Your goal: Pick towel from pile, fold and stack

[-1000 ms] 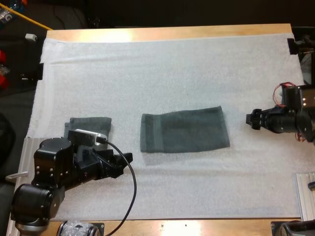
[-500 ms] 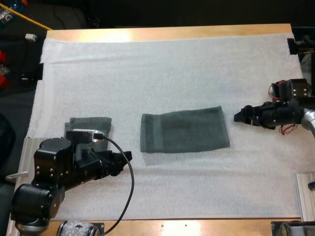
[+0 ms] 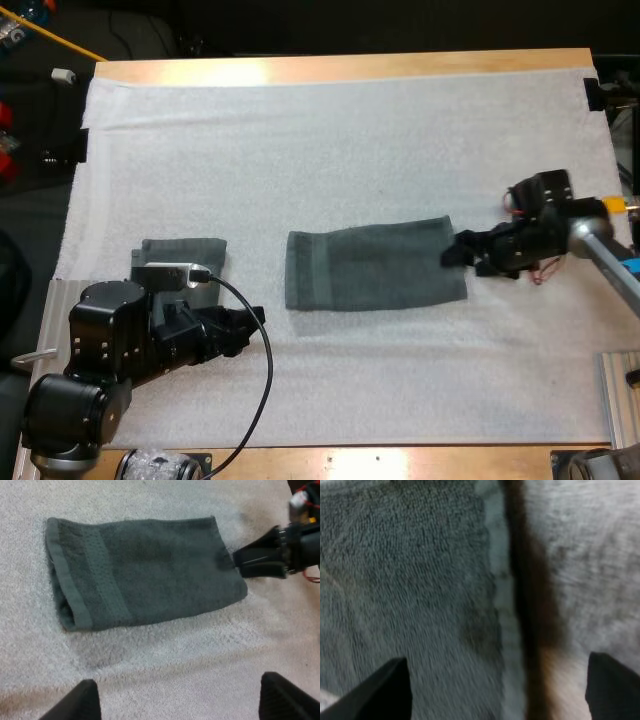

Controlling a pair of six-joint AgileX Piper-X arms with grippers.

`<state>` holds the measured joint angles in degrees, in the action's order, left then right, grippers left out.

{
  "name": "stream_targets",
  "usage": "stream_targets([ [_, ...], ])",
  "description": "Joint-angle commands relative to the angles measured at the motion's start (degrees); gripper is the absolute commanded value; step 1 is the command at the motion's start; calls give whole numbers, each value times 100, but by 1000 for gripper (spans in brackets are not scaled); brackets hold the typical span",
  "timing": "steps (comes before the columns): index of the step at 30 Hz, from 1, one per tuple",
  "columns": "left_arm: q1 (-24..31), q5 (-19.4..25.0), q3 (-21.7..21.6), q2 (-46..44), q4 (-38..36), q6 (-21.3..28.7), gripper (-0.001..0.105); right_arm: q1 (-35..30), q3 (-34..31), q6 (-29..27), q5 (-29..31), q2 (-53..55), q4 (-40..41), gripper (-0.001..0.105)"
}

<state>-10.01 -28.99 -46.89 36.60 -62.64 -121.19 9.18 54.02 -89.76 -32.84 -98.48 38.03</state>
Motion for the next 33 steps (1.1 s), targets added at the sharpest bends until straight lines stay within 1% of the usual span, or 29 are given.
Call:
stream_targets([
  [1, 3, 52, -37, -22, 24, -44, 63, 104, 37, 197, -70, -47, -158, 70],
  [6, 3, 52, -37, -22, -93, -35, 63, 418, 37, 627, -70, -209, -360, 70],
  [7, 3, 52, -37, -22, -124, -30, 63, 475, 37, 686, -70, -221, -380, 68],
  [9, 3, 52, -37, -22, -176, -30, 63, 558, 37, 767, -80, -234, -391, 62],
  [13, 3, 52, -37, -22, -195, -30, 63, 602, 37, 939, -84, -232, -397, 42],
  [16, 3, 52, -37, -22, -222, -20, 63, 601, 37, 1023, -41, -232, -340, 25],
  [18, 3, 52, -37, -22, -223, 39, 63, 601, 37, 1022, -10, -213, -292, 13],
  [19, 3, 52, -37, -22, -223, 61, 63, 601, 37, 1022, 134, -180, -232, 5],
  [20, 3, 44, -37, -22, -233, 67, 63, 601, 37, 1000, 430, -108, -119, 1],
  [21, 3, 42, -37, -22, -241, 67, 63, 601, 37, 982, 610, -51, -52, 0],
  [25, 3, 7, -37, -22, -367, 298, 63, 633, 54, 458, 2315, 347, 643, 0],
  [29, 3, 8, -37, -22, -374, 316, 63, 633, 54, -216, 3900, 832, 1302, 0],
  [32, 3, 8, -37, -22, -374, 316, 63, 633, 68, -603, 4649, 1172, 1548, 0],
  [33, 3, 8, -37, -22, -374, 316, 63, 633, 70, -669, 4761, 1226, 1578, 0],
])
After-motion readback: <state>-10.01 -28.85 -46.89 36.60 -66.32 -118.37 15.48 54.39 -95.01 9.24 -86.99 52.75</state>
